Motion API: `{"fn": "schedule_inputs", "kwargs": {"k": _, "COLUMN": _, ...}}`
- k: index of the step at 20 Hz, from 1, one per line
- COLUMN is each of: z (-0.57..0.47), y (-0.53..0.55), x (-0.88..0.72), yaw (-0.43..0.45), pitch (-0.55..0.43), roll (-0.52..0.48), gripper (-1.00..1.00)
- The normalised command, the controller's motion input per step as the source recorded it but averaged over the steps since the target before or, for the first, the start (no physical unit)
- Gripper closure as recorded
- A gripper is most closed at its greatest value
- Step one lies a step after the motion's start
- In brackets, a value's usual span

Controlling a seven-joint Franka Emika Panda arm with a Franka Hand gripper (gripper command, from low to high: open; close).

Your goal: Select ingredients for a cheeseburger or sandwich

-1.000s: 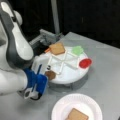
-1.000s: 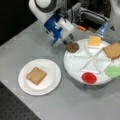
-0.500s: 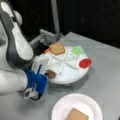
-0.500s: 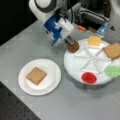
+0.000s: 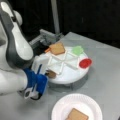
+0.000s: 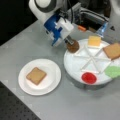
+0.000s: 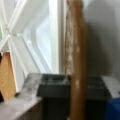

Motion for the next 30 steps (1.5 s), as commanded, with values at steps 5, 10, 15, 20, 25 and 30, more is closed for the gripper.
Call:
{"fn": "schedule_inputs", "kwargs": {"k": 5, "z": 0.14, "y": -0.05, "x": -0.05, "yaw": -0.081, "pitch": 0.008, "roll": 0.136, "gripper": 1.0}}
{"fn": "schedule_inputs", "kwargs": {"k": 10, "z": 0.24, "y": 0.0, "x": -0.09, "yaw": -0.07, "pitch": 0.064, "roll": 0.054, "gripper": 1.0}}
{"fn": "schedule_inputs", "kwargs": {"k": 15, "z": 0.35, "y": 0.04, "x": -0.07, "yaw": -0.035, "pitch": 0.102, "roll": -0.083, "gripper": 1.0}}
{"fn": "schedule_inputs", "kwargs": {"k": 20, "z": 0.43, "y": -0.01, "x": 0.02, "yaw": 0.026, "pitch": 0.129, "roll": -0.229, "gripper": 1.0}}
{"fn": "schedule_inputs", "kwargs": {"k": 25, "z": 0.3, "y": -0.1, "x": 0.17, "yaw": 0.12, "pitch": 0.152, "roll": -0.246, "gripper": 1.0}}
{"fn": "schedule_inputs", "kwargs": {"k": 30, "z": 0.13, "y": -0.24, "x": 0.38, "yaw": 0.169, "pitch": 0.153, "roll": -0.19, "gripper": 1.0}}
